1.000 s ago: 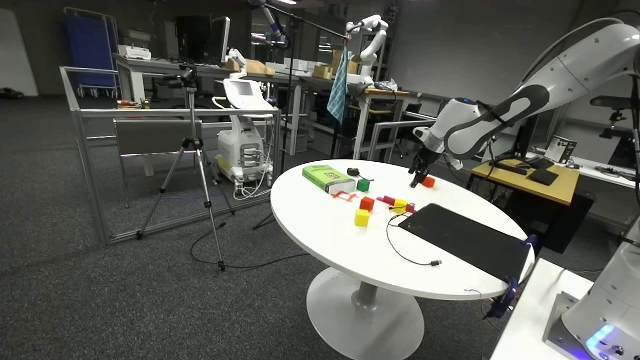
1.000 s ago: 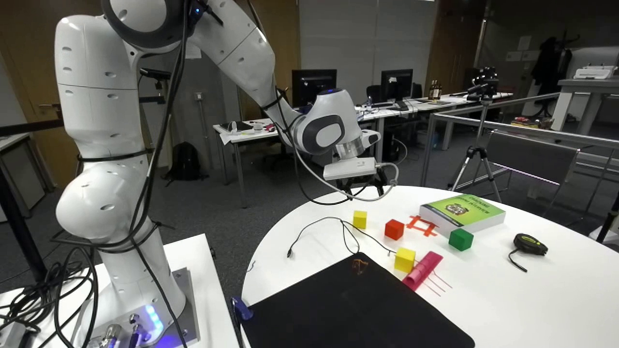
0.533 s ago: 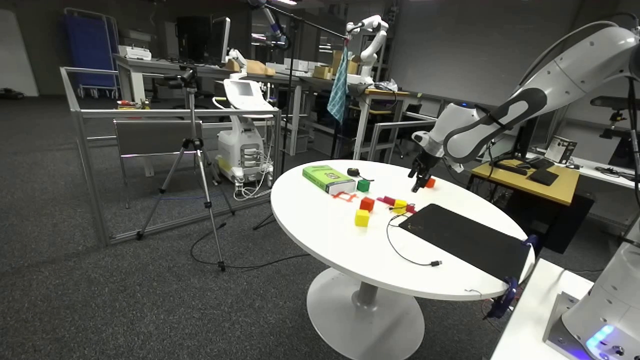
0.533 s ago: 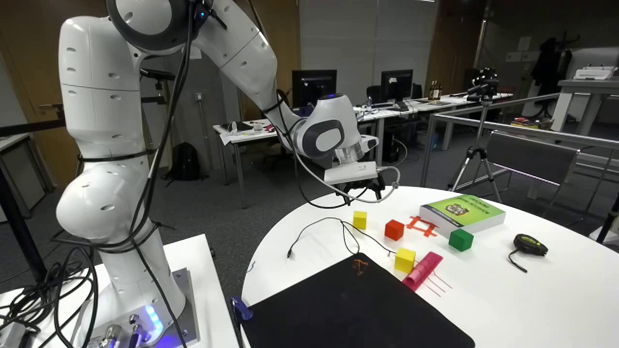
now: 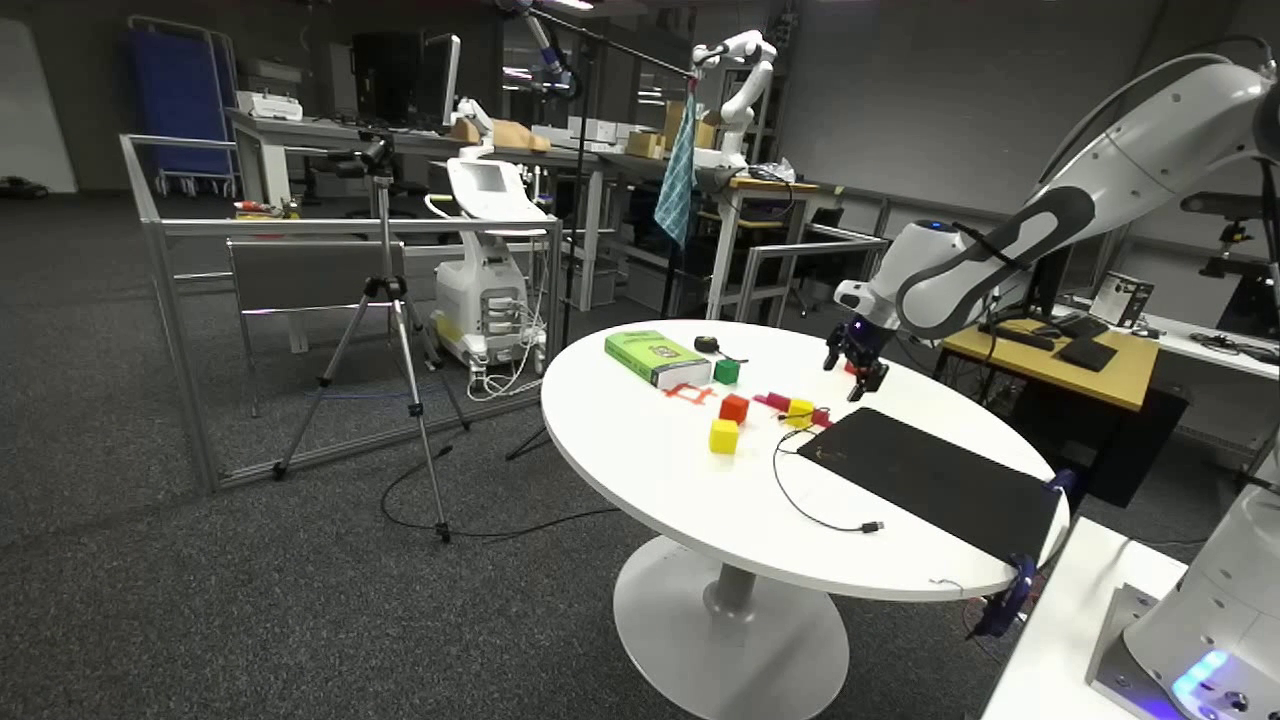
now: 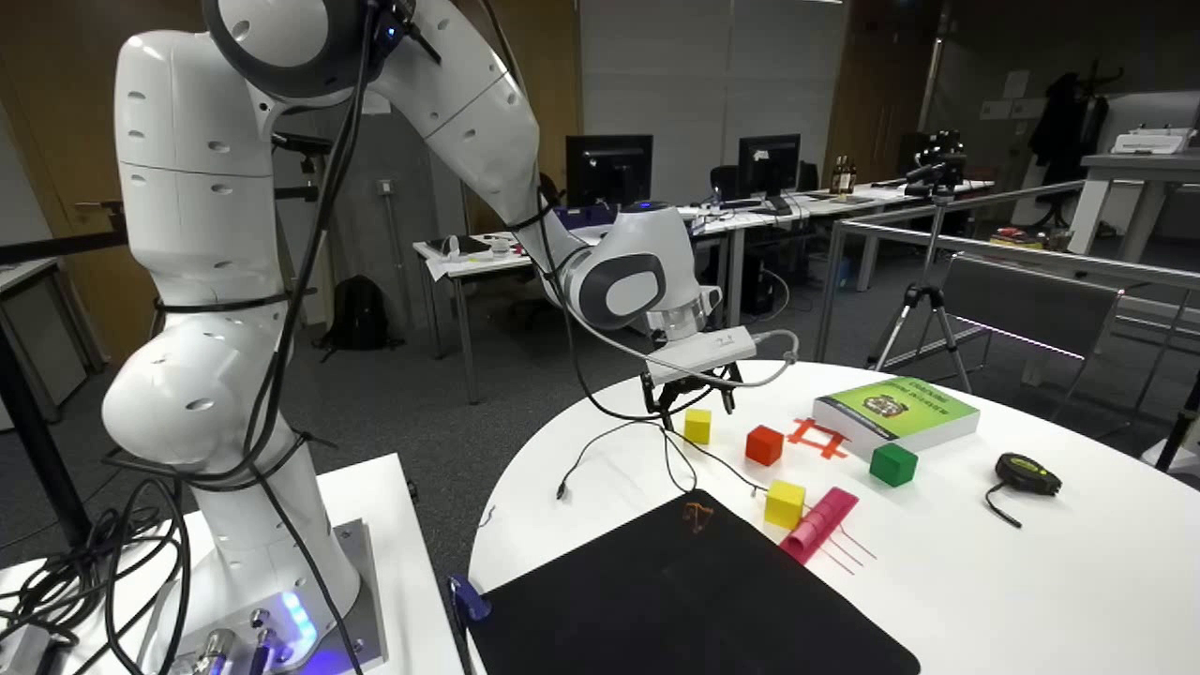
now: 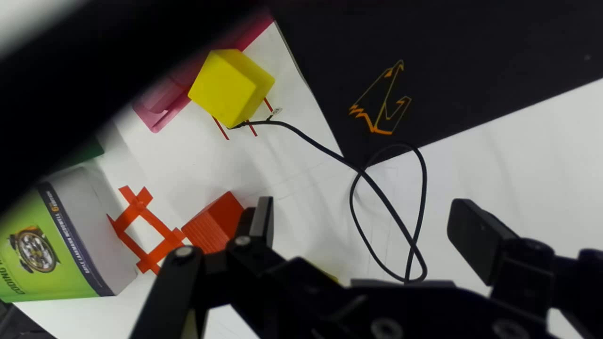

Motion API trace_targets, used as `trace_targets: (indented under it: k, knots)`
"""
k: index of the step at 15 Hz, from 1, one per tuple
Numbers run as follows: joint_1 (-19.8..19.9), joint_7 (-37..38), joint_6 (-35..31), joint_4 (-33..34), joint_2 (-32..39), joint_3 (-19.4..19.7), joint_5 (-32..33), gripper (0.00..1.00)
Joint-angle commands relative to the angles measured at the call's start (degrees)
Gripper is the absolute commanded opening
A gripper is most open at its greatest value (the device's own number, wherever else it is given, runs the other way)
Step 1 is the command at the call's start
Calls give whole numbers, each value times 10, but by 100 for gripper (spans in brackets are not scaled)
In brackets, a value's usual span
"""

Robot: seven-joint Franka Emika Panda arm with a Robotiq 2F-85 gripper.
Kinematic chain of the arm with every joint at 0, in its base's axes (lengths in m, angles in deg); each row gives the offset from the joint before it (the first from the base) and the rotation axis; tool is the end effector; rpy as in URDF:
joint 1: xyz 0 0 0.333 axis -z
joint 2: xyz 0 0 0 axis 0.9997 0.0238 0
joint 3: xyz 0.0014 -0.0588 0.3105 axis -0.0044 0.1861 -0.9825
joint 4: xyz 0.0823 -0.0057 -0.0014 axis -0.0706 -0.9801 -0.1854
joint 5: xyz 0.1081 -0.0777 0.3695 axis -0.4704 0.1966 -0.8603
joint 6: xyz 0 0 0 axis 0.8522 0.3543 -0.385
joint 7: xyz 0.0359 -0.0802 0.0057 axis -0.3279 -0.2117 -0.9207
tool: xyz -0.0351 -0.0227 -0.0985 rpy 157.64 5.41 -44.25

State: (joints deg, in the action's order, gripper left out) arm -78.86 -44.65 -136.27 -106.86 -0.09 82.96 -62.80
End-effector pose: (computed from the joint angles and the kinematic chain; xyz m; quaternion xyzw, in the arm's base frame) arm 0.5349 -0.0698 0.2808 0.8266 0.5444 0.0936 0.1075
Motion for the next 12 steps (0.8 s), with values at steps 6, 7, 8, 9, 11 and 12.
trace_targets:
  k: [6,7,8,9,11,12]
  knots:
    - [27,-212,-4,23,52,-34,-54,100]
    - [24,-217,2,28,57,-33,-54,100]
    - [23,-225,1,31,62,-34,-56,100]
    - [24,-232,-3,34,67,-36,-57,100]
    - [26,-242,1,46,78,-40,-61,100]
    - [26,-244,-6,51,83,-41,-59,100]
